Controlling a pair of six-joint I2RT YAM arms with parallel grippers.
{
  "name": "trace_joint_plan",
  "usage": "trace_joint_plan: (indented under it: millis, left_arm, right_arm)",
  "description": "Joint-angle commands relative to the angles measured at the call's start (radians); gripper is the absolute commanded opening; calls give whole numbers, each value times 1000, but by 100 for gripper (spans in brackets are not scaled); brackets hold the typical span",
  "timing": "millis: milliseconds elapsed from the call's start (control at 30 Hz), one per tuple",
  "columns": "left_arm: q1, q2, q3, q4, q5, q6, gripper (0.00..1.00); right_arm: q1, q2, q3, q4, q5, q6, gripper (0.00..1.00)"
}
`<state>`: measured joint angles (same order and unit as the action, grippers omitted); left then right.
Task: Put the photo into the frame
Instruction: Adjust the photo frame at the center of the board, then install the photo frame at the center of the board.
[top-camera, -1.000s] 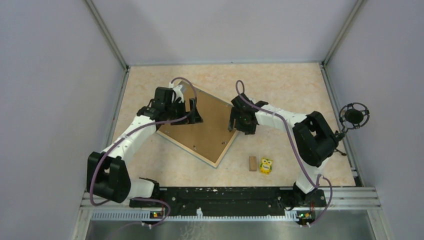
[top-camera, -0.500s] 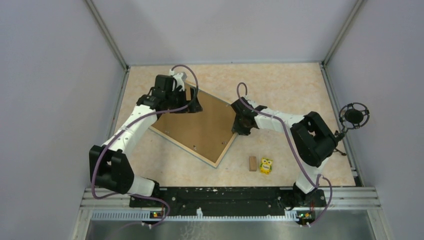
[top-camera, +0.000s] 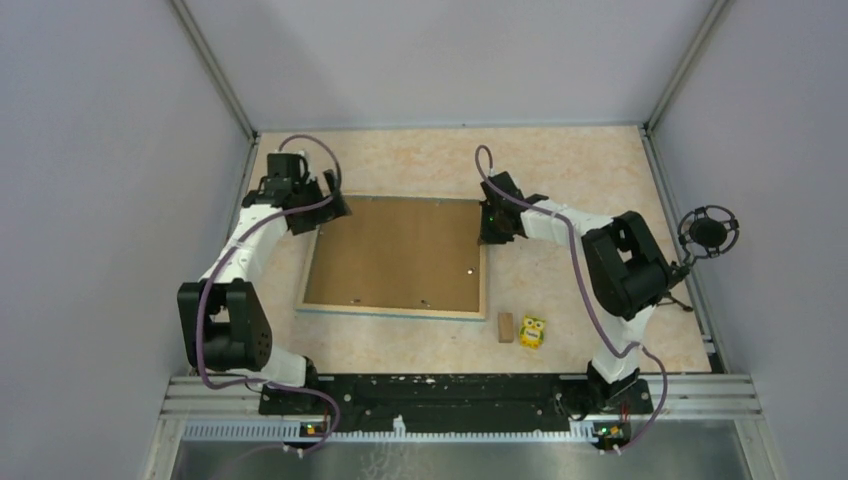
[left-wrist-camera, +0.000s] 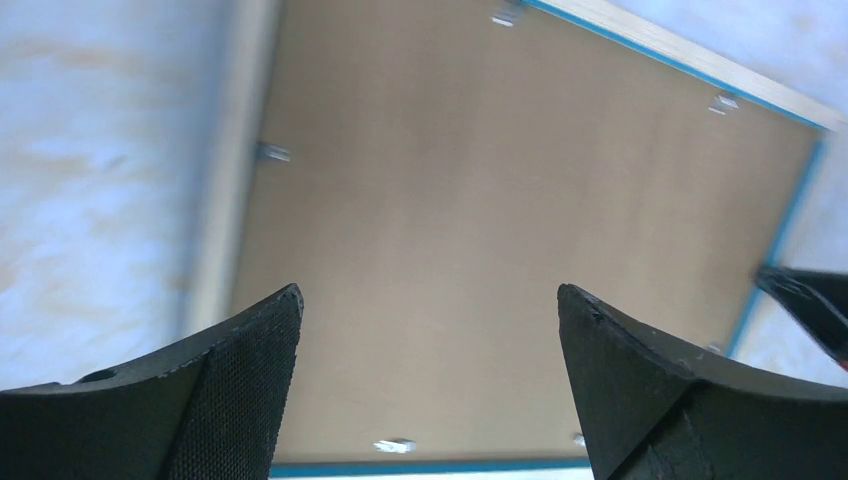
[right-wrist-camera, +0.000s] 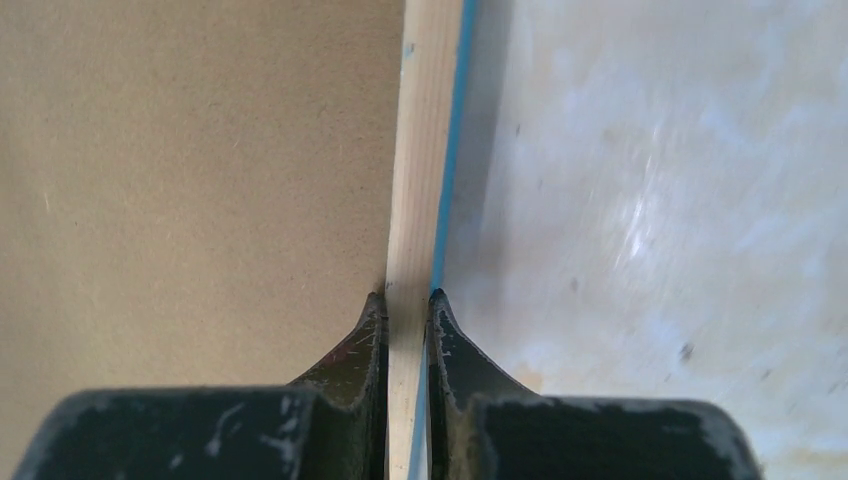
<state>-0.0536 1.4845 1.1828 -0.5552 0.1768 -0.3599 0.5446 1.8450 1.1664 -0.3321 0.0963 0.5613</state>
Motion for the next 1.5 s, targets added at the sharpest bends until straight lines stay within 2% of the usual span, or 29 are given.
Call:
trace_joint_plan:
  millis: [0,100,233,367,467,567,700,833,967,1267,1467]
  left_arm:
    - [119,10,-69,-8,-112,-51,98]
    - [135,14,-122,5,-124,-67,98]
    - [135,30,-226,29,-102,-71,95]
    - [135,46,-268,8,-68,-42,90]
    - [135,32,-294,1,-60,-14,87]
    - [135,20,-315,12,-72,-22,78]
    - [135,17,-330,23,-102,-29,69]
    - [136,26,-349,40,-93,-43,66]
    - [136,51,-351,47,-60,-42,63]
    - [137,32,-353,43,-120,-45,39]
    - [137,17,-351,38,-143,-40,14]
  right_arm:
    - [-94,100,93,-45,-91,-245,0]
    - [-120,115,136,-55,-146,-270,2]
    - [-121,150,239,-121,-166,-279,15]
    - [-121,161,320,-218,-130,-288,34]
    - [-119,103,274,-236,-128,-274,50]
    - [-113,34,210,-241,-135,-234,59]
    - [-66,3,157,-259,-113,-176,59]
    - [-36,-2,126,-262,-99,-126,55]
    - [-4,19,140,-268,-89,-117,56]
    - [22,11,137,-294,-37,-111,59]
    - [22,-11,108,-284,-38,-103,59]
